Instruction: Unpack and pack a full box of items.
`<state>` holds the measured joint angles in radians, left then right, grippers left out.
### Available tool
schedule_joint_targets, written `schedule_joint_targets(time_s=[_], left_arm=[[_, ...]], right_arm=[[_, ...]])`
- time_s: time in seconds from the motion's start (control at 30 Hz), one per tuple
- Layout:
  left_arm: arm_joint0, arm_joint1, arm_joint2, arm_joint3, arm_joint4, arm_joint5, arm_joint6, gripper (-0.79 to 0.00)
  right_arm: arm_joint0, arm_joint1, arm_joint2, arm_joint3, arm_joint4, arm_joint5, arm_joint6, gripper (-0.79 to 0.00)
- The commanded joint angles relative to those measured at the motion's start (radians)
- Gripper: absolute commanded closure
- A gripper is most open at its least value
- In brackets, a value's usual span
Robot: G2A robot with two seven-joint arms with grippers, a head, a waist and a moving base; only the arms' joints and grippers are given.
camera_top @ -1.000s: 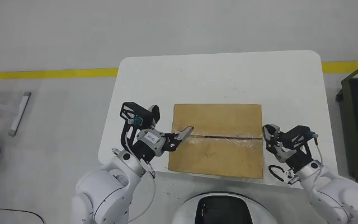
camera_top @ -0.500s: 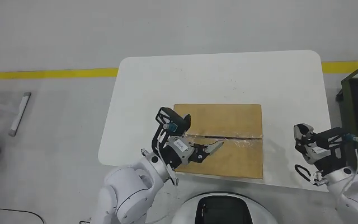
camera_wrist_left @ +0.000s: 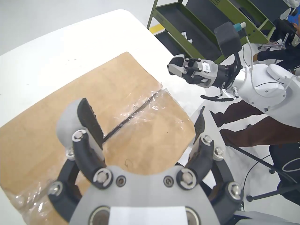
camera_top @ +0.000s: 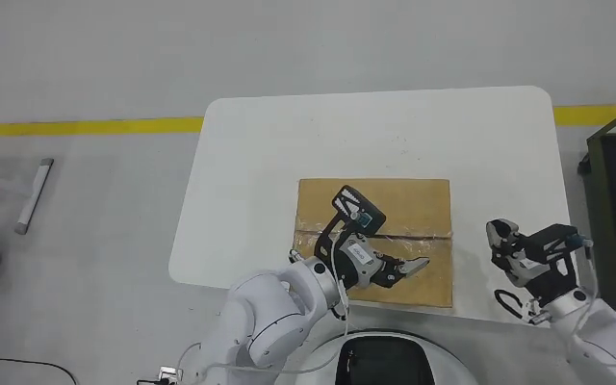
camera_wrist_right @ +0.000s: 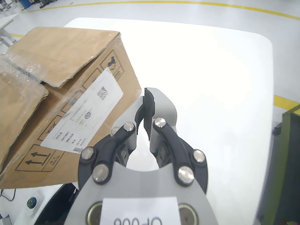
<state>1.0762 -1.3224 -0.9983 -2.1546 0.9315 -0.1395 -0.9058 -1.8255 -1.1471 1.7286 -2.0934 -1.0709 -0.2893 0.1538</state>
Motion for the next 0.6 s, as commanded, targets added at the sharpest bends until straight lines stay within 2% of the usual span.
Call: schedule_joint_targets(time_s=[0.0, 0.17, 0.3, 0.43, 0.57], left_arm=[[0.000, 0.000, 0.000, 0.000, 0.000, 0.000, 0.000, -0.785], [0.000, 0.000, 0.000, 0.000, 0.000, 0.000, 0.000, -0.785], [0.000, 0.000, 0.000, 0.000, 0.000, 0.000, 0.000, -0.785], [0.006, 0.000, 0.002, 0.009, 0.003, 0.005, 0.004, -0.785], [0.004, -0.008, 0.065, 0.044, 0.032, 0.059, 0.002, -0.785]], right_arm=[[0.037, -0.001, -0.051, 0.025, -0.009, -0.014, 0.008, 0.000], [0.111, -0.003, -0.148, 0.058, -0.065, -0.053, 0.025, 0.000], [0.132, -0.004, -0.179, 0.064, -0.094, -0.048, 0.025, 0.000], [0.123, -0.004, -0.153, 0.059, -0.097, -0.015, 0.019, 0.000], [0.080, -0.003, -0.077, 0.041, -0.089, 0.054, 0.012, 0.000]])
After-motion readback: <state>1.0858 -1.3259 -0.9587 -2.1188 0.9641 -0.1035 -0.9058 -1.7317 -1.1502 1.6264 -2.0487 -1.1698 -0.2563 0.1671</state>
